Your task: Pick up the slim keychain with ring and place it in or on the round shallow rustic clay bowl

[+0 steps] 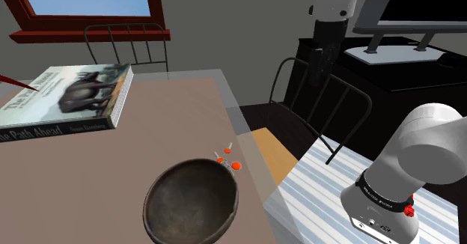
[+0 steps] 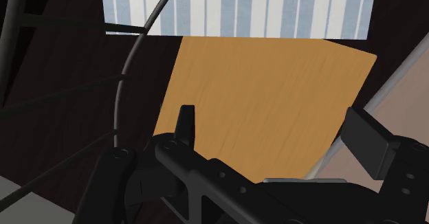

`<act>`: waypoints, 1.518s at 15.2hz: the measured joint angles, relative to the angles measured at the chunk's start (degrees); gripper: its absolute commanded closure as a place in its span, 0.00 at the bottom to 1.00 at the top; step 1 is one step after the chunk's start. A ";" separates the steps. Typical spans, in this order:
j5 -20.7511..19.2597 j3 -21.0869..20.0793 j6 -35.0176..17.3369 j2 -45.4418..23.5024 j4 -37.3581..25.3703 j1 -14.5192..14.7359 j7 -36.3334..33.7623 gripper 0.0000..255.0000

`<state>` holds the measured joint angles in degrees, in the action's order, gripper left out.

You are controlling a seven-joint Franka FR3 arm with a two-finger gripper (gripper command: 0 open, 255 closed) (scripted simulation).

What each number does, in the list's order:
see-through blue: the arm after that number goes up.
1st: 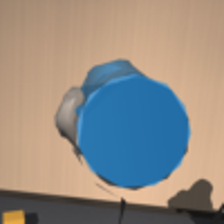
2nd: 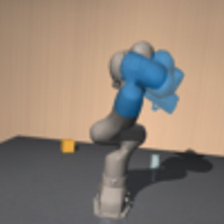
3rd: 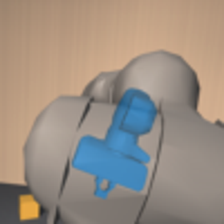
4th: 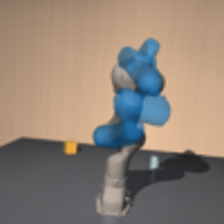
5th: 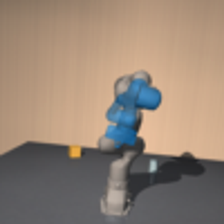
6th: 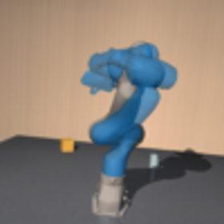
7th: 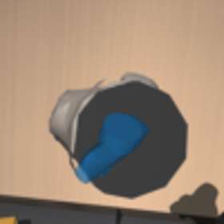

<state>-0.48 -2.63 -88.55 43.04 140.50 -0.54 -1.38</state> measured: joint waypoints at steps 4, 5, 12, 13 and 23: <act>2.08 -2.48 -2.37 -1.06 1.00 0.89 -3.24 0.00; 3.08 -3.71 -3.44 -1.53 1.44 1.35 -4.81 0.00; 8.86 -12.04 -12.48 -7.76 2.73 3.95 -15.38 0.00; 9.49 -13.16 -13.70 -8.66 2.78 4.25 -16.82 0.00; 9.98 -24.61 -27.27 -26.57 -3.93 4.72 -32.57 0.00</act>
<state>9.51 -27.24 -115.83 16.47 136.57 4.18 -33.96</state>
